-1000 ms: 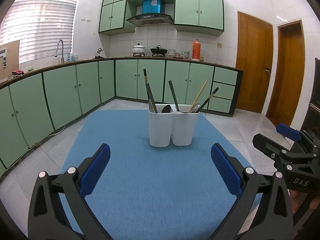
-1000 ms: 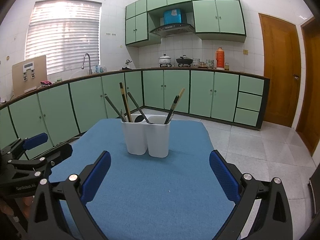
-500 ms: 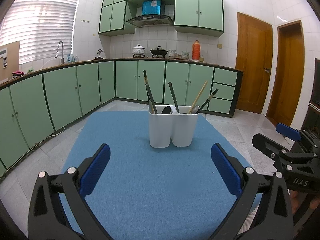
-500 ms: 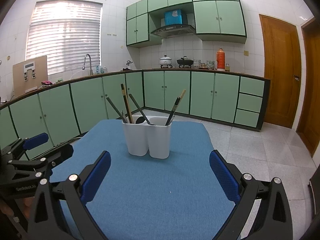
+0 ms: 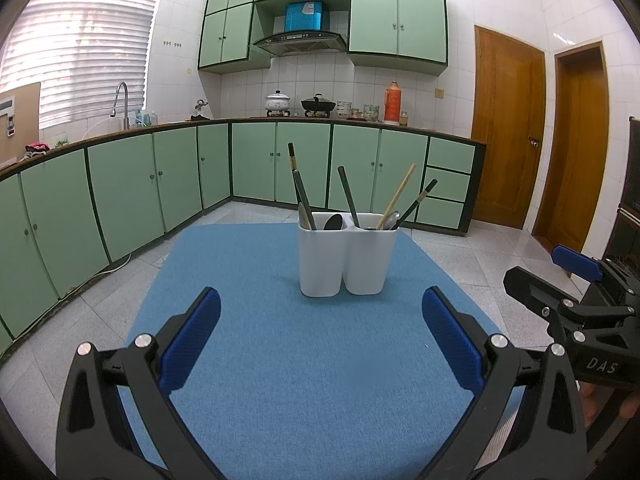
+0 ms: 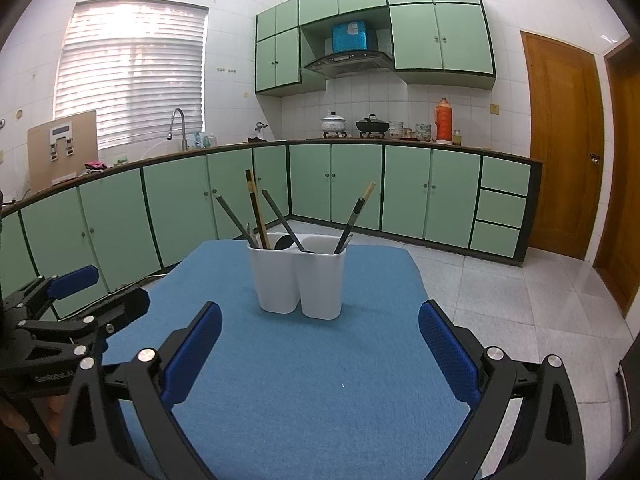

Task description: Organize utensils

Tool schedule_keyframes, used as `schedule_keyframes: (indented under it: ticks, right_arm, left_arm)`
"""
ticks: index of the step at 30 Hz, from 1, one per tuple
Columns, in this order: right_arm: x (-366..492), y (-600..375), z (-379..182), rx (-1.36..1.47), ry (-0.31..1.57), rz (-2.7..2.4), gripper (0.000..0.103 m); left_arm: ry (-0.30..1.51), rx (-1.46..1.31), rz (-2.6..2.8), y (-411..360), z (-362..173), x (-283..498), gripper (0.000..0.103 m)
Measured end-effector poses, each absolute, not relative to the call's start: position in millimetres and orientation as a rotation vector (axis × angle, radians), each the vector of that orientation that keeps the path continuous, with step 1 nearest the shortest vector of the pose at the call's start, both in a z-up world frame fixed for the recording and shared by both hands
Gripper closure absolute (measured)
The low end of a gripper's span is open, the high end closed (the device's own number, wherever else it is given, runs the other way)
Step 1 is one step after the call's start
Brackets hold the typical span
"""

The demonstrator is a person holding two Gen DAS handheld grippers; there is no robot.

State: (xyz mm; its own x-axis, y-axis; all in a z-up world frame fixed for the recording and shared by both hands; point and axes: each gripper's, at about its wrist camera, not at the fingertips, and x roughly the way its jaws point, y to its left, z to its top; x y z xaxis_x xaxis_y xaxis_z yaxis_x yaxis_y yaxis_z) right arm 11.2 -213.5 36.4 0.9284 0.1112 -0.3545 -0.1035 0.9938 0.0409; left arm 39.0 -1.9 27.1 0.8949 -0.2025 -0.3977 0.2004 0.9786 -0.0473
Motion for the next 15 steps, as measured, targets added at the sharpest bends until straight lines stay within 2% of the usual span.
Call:
schedule_keyframes:
  ticks: [15]
  right_arm:
    - [11.5,-211.0,36.5,0.020,0.363,0.110,0.006]
  left_arm:
    - [0.411,-0.007,-0.206,-1.9,27.2,37.8,0.005]
